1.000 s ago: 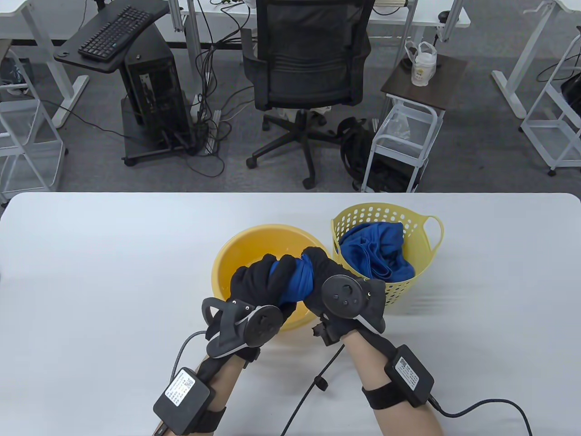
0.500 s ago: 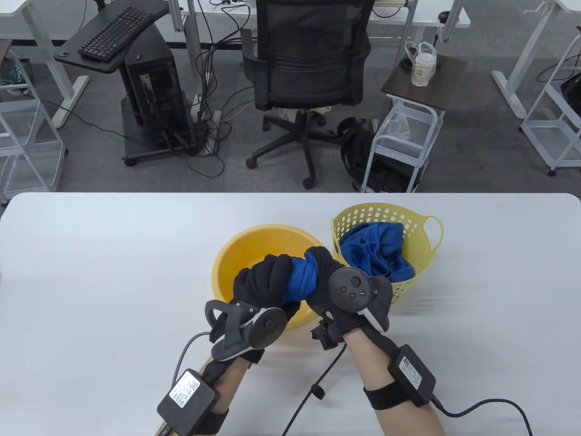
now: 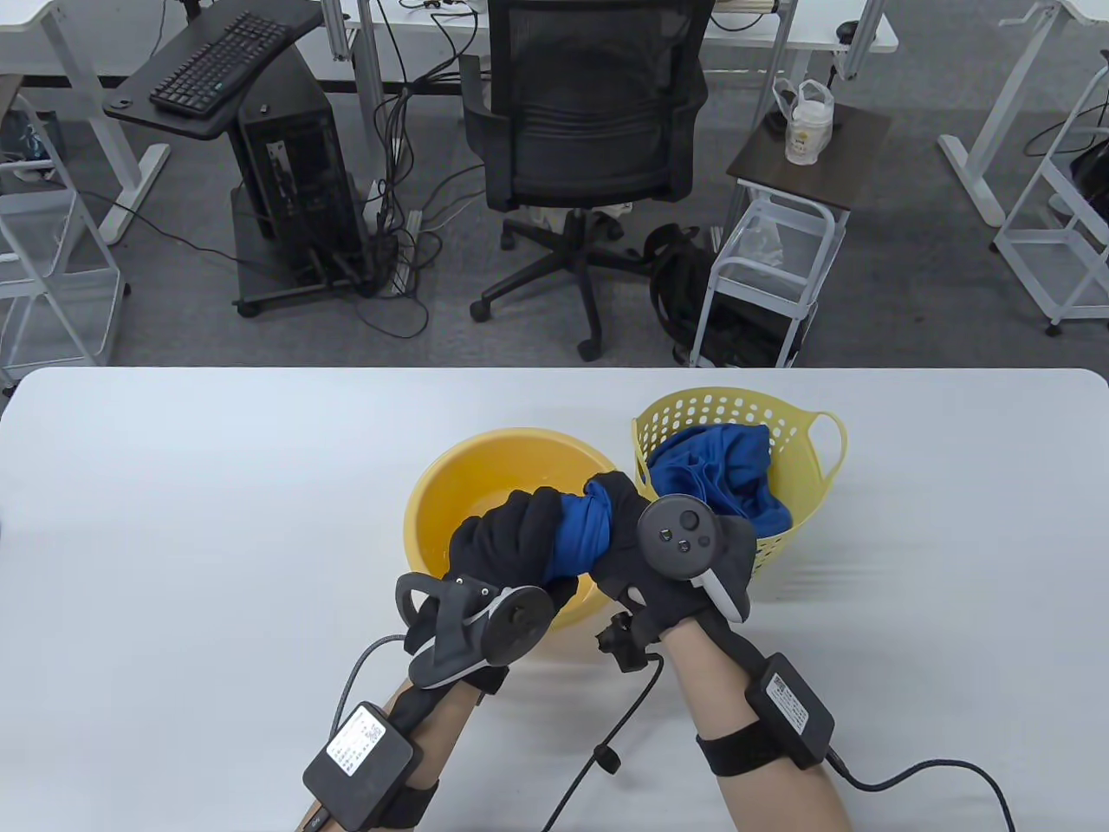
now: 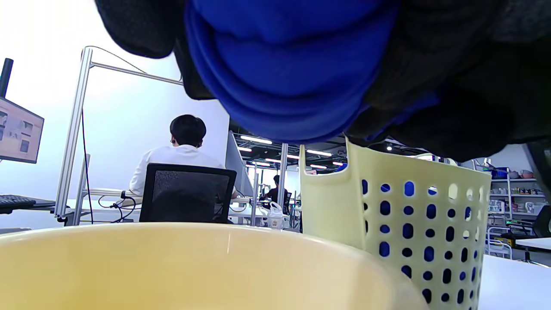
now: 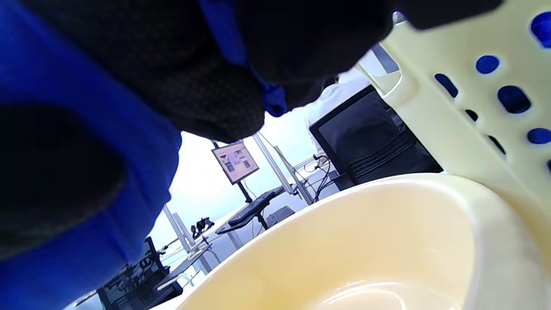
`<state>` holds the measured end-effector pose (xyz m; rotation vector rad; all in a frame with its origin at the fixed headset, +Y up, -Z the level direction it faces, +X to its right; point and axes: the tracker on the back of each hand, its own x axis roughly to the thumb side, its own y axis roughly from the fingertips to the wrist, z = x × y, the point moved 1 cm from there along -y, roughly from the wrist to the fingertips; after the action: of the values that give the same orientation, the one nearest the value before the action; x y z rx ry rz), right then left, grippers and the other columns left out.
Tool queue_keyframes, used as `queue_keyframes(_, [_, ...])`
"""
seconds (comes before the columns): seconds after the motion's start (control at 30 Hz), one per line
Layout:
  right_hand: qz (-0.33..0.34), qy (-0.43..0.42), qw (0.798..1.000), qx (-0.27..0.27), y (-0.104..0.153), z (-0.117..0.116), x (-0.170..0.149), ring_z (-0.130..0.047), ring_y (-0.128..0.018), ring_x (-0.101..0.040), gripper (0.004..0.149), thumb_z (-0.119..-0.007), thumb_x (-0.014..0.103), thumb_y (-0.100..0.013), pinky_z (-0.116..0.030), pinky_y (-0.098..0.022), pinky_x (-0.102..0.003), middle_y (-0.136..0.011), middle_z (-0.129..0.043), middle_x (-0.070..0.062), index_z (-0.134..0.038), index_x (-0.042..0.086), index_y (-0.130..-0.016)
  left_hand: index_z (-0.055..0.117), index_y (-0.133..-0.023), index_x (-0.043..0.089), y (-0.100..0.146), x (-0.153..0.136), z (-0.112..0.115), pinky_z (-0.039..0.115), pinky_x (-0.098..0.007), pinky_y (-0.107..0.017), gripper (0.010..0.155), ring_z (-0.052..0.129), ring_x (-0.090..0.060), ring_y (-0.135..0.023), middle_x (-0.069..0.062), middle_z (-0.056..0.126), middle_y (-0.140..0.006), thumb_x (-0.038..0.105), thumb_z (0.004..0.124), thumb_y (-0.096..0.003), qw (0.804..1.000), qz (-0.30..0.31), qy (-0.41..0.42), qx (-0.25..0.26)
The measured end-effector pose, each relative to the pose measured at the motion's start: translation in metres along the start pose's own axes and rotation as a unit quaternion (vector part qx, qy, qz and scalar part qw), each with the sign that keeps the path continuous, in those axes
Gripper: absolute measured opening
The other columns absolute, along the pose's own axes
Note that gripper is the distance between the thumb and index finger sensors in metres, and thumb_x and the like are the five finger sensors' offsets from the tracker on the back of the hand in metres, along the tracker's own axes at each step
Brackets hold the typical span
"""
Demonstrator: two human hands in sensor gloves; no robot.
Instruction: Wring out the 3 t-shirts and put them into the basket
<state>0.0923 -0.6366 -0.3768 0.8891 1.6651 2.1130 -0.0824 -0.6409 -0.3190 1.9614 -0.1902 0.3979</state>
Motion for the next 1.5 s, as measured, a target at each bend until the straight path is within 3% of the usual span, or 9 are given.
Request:
queue_keyframes(0.2, [-0.003, 0.000, 1.000, 0.004, -0.002, -0.007, -0.006, -0.090, -0.015, -0.020, 0.066, -0.105, 0.020, -0.044, -0.084, -0.005, -0.031, -0.059, -0.090, -0.020, -0.064, 0.012, -0.096, 0.019, -0.113, 0.021, 0.000, -0.001, 0.005, 0.067, -0.063, -0.069, 0.106, 0.085, -0.037, -0.097, -0.017, 0.063, -0.114, 0.057, 0.094, -0.0475, 1.000, -0.003, -0.008, -0.004])
queue_keyframes(0.43, [0.005, -0.099, 0.995, -0.018, -0.004, 0.012, -0.019, -0.092, -0.020, -0.024, 0.070, -0.105, 0.022, -0.043, -0.086, -0.009, -0.033, -0.064, -0.088, -0.023, -0.063, 0.012, -0.098, 0.030, -0.117, 0.033, 0.000, -0.017, -0.027, 0.064, -0.063, -0.073, 0.101, 0.081, -0.035, -0.101, -0.011, 0.063, -0.121, 0.073, 0.086, -0.0432, 0.996, -0.008, 0.082, 0.016])
queue_keyframes(0.6, [-0.055, -0.187, 0.973, -0.123, -0.003, 0.056, -0.051, -0.092, -0.030, -0.032, 0.074, -0.102, 0.021, -0.047, -0.086, -0.016, -0.039, -0.074, -0.082, -0.029, -0.054, 0.009, -0.104, 0.021, -0.116, 0.034, 0.006, -0.024, -0.052, 0.057, -0.064, -0.076, 0.092, 0.063, -0.042, -0.111, -0.013, 0.044, -0.127, 0.072, 0.075, -0.0515, 0.992, -0.038, 0.097, 0.066])
queue_keyframes(0.83, [-0.157, 0.060, 0.953, -0.253, 0.011, 0.110, -0.101, -0.079, -0.059, -0.052, 0.080, -0.089, 0.009, -0.055, -0.077, -0.042, -0.057, -0.098, -0.053, -0.042, -0.034, 0.016, -0.112, 0.024, -0.117, 0.032, 0.005, -0.041, -0.044, 0.059, -0.064, -0.074, 0.087, 0.066, -0.044, -0.107, -0.017, 0.045, -0.125, 0.069, 0.072, -0.0545, 0.989, -0.091, 0.099, 0.053])
queue_keyframes(0.97, [-0.098, 0.196, 0.968, -0.123, -0.003, 0.084, -0.090, -0.052, -0.088, -0.068, 0.074, -0.083, 0.016, -0.058, -0.053, -0.063, -0.075, -0.114, -0.027, -0.039, -0.038, 0.024, -0.115, 0.027, -0.118, 0.032, 0.004, -0.045, -0.038, 0.063, -0.062, -0.072, 0.086, 0.070, -0.043, -0.105, -0.017, 0.049, -0.125, 0.072, 0.070, -0.0549, 0.992, -0.116, -0.030, 0.039])
queue_keyframes(1.03, [-0.047, 0.162, 0.985, -0.017, -0.012, 0.065, -0.084, -0.058, -0.088, -0.070, 0.053, -0.079, 0.032, -0.062, -0.053, -0.062, -0.078, -0.116, -0.050, -0.034, -0.066, 0.015, -0.110, 0.030, -0.118, 0.032, 0.003, -0.048, -0.033, 0.063, -0.062, -0.072, 0.085, 0.070, -0.043, -0.105, -0.017, 0.049, -0.125, 0.071, 0.070, -0.0549, 0.992, -0.123, -0.005, 0.022])
queue_keyframes(1.1, [-0.073, 0.145, 0.985, 0.051, -0.016, 0.047, -0.080, -0.049, -0.094, -0.069, 0.060, -0.070, 0.048, -0.065, -0.046, -0.064, -0.078, -0.118, -0.048, -0.031, -0.073, 0.006, -0.107, 0.031, -0.118, 0.032, 0.002, -0.051, -0.029, 0.061, -0.063, -0.073, 0.084, 0.069, -0.044, -0.106, -0.017, 0.049, -0.125, 0.071, 0.070, -0.0550, 0.991, -0.132, 0.018, 0.005])
queue_keyframes(1.3, [-0.112, 0.196, 0.967, 0.118, -0.019, 0.035, -0.078, -0.061, -0.092, -0.064, 0.069, -0.047, 0.055, -0.066, -0.045, -0.063, -0.080, -0.109, -0.066, -0.030, -0.083, 0.007, -0.099, 0.040, -0.119, 0.038, -0.001, -0.067, -0.012, 0.059, -0.065, -0.074, 0.079, 0.062, -0.048, -0.110, -0.014, 0.052, -0.127, 0.074, 0.069, -0.0543, 0.978, -0.183, -0.040, -0.089])
queue_keyframes(1.5, [-0.106, 0.140, 0.982, 0.068, -0.015, 0.045, -0.074, -0.056, -0.089, -0.071, 0.063, -0.064, 0.051, -0.066, -0.045, -0.062, -0.080, -0.115, -0.055, -0.035, -0.073, 0.004, -0.107, 0.037, -0.120, 0.039, 0.001, -0.085, 0.000, 0.054, -0.067, -0.075, 0.080, 0.053, -0.049, -0.113, -0.014, 0.045, -0.130, 0.075, 0.065, -0.0544, 0.964, -0.215, -0.046, -0.149])
